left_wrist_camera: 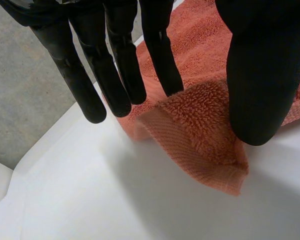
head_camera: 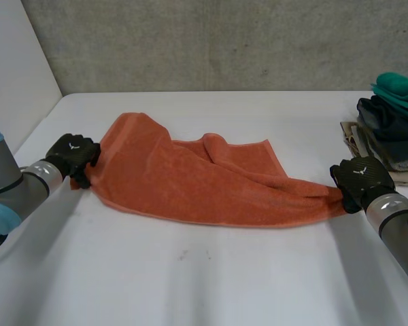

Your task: Fold the laundry.

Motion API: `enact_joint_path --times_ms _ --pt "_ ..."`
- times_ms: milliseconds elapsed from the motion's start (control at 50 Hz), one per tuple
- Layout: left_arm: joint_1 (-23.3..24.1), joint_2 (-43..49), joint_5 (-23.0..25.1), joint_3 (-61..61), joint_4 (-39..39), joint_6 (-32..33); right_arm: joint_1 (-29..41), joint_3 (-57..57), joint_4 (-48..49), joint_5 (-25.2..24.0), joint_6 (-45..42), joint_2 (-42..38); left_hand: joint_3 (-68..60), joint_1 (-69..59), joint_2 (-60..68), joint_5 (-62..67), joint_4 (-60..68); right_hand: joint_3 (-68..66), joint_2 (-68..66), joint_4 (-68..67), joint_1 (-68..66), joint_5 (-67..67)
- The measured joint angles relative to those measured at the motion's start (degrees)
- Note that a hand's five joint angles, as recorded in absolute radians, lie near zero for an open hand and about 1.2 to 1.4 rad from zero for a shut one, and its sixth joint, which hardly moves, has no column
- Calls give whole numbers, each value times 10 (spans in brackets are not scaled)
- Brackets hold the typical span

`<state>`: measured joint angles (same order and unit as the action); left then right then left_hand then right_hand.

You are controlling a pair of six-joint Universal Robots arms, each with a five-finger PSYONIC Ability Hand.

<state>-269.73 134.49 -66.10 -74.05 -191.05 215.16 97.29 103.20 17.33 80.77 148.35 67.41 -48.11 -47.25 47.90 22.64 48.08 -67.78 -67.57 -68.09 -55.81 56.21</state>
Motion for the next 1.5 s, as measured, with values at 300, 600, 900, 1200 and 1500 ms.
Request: enact_joint_path --times_ms 300,600,900,1200,1500 --pt "-1 -1 -1 -22 8 2 0 2 0 0 -1 1 -127 -149 134 0 127 0 0 0 0 0" --pt "9 -151 -61 -122 7 -4 -3 -15 -41 2 -21 55 -198 -198 205 0 206 0 0 0 0 0" --pt "4 -437 -47 -319 22 -11 -16 -32 -186 -14 -97 180 -173 -176 178 16 185 0 0 0 0 0" --pt "-31 -258 26 -329 -23 -4 -15 -17 -127 -27 -72 73 260 258 -257 -107 -262 0 0 -3 0 0" --pt "-42 -164 29 -281 -76 4 -30 -27 -96 -26 -72 62 210 202 -208 -50 -206 0 0 -3 -3 0"
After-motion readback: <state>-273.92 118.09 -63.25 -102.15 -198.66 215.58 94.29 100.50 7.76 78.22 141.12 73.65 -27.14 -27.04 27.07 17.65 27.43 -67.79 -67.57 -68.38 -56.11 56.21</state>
